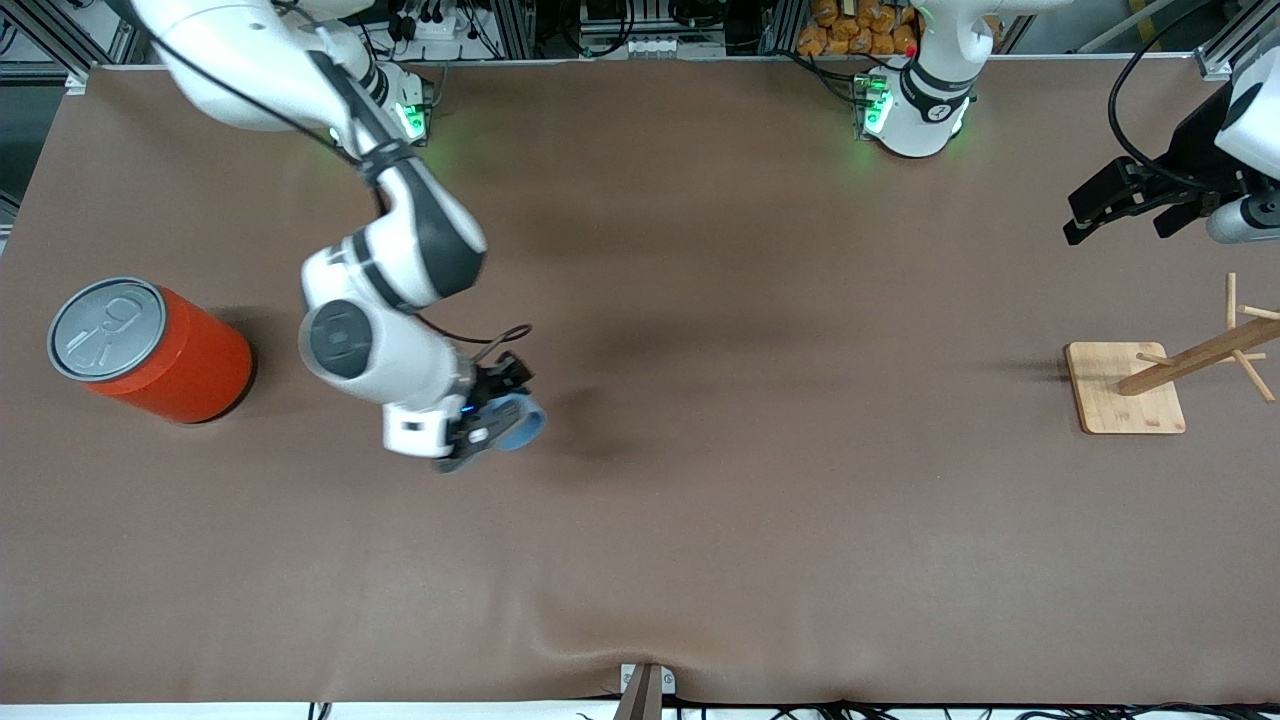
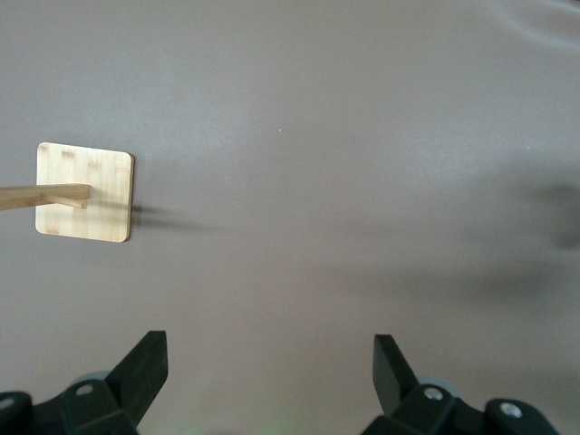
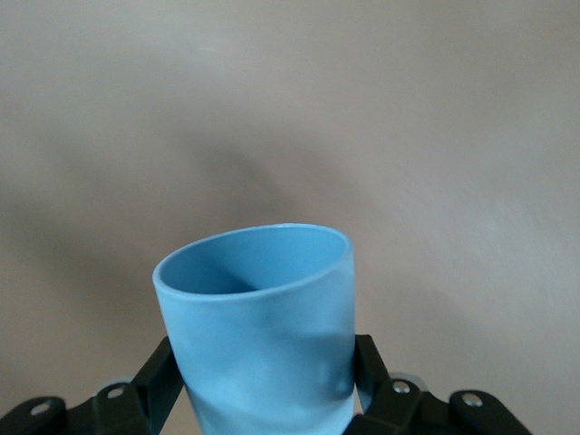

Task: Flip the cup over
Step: 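Lift the blue cup with the right gripper toward the table middle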

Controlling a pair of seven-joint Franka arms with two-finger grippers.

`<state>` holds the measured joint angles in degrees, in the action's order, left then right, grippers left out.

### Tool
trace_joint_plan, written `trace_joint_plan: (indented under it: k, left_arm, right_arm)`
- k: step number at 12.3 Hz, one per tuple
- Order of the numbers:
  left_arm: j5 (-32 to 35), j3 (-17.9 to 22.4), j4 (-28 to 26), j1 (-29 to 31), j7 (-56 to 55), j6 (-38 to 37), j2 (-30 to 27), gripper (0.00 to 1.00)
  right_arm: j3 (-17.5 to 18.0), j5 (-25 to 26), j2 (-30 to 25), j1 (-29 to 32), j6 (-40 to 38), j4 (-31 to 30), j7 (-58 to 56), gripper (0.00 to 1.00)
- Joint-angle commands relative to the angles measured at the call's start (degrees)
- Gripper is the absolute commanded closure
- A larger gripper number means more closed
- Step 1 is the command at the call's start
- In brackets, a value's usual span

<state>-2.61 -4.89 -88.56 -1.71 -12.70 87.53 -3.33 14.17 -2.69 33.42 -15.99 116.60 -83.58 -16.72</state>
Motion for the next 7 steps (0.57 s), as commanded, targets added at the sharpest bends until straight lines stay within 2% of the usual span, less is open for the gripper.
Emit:
trace_joint_plan:
  k: [1, 4, 7]
  left_arm:
    - [-0.9, -0.3, 0.9, -0.1, 0.7, -0.2, 0.4, 0.00]
    - [-0.9, -0.9, 0.8, 0.3, 0.8, -0.7, 0.0, 0.00]
    - [-0.9, -1.7, 0.8, 0.0, 0.7, -1.0, 0.3, 0.00]
  right_arm:
    - [0.0, 4.8, 2.4, -5.4, 0.1, 4.2, -8.5, 1.00]
    - [-0.1, 8.6, 4.3, -10.6, 7.4, 4.1, -20.1, 1.00]
    - [-0.5, 10.8, 6.9, -16.5, 8.1, 4.1, -16.7, 1.00]
